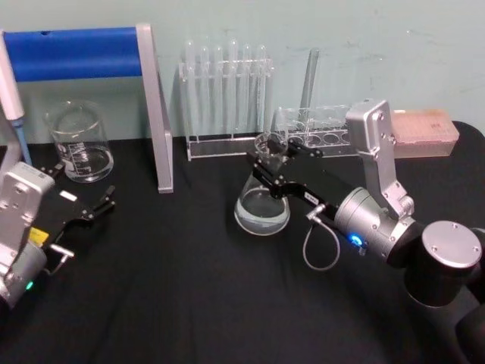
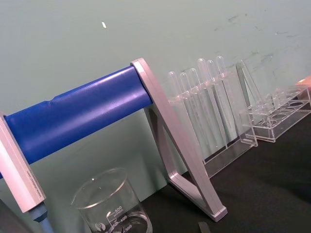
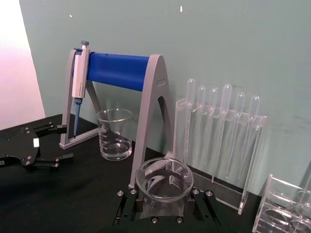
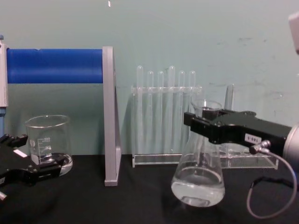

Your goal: Grasp the erlenmeyer flask with one hand, shake it three times, then place it back.

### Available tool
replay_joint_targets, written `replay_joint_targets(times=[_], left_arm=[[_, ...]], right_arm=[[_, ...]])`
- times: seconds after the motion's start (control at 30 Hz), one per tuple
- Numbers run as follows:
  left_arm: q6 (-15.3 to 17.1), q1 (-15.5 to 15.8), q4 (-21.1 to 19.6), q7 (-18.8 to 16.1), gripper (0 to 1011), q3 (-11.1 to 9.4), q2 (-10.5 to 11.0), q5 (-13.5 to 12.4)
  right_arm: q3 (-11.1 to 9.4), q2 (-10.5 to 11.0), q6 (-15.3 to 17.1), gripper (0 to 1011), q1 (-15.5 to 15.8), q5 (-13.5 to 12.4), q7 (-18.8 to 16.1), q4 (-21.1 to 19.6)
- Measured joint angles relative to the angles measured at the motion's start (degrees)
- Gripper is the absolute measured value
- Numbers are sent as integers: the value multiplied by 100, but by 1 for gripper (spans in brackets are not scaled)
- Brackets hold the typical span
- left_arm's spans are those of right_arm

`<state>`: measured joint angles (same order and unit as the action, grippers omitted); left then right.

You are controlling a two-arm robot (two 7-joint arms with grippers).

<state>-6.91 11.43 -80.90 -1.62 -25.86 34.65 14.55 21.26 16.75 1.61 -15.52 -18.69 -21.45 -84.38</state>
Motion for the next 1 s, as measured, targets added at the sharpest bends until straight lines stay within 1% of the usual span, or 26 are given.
replay_joint_targets(times=[0.23, 0.6, 1.0], left_arm=[[0, 0, -1, 0, 1001, 0, 0, 0], [0, 0, 0, 0, 1001, 0, 0, 0], [0, 0, 0, 0, 1001, 0, 0, 0]], right_arm=[[66, -31, -98, 450, 5, 2, -50, 160], [163, -49, -113, 450, 18, 42, -91, 290], [206, -61, -110, 450, 14, 106, -91, 402]])
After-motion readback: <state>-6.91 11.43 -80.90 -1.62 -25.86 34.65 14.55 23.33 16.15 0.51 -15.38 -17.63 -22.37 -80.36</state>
